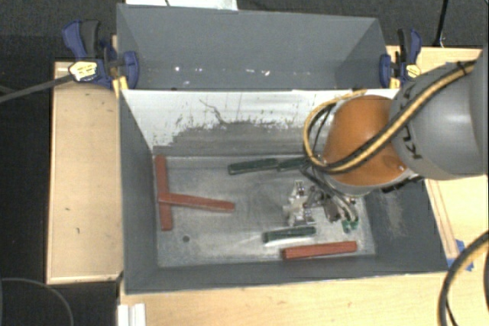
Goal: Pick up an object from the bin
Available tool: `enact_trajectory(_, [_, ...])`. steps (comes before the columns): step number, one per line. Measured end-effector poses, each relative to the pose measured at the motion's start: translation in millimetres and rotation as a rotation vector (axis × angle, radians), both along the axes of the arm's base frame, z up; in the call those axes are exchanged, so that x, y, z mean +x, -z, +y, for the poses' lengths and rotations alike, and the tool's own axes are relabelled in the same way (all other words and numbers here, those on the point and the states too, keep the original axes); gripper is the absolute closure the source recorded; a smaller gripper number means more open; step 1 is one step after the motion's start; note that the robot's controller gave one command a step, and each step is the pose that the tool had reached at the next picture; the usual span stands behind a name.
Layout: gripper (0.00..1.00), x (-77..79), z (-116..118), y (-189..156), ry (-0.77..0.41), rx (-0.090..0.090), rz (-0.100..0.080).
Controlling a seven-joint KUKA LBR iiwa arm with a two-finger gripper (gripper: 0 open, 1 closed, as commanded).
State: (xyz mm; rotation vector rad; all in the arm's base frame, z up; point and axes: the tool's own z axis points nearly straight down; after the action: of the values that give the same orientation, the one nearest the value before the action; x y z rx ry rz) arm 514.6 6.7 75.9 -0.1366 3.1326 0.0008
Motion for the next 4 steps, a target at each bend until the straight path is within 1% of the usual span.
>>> enact_trajectory(1, [0.00, 4.0, 0.4, -1.8, 0.003, 0.001, -0.016])
enact_trajectory(2, [0.00, 3.7, 0.4, -1.6, 0.003, 0.001, -0.016])
enact_trajectory(3, [0.00, -9.5, 38.7, -5.4, -0.026, -0.002, -0.042])
enact_trajectory(4, [0.00, -22.3, 81.1, -4.5, -0.075, 0.003, -0.028])
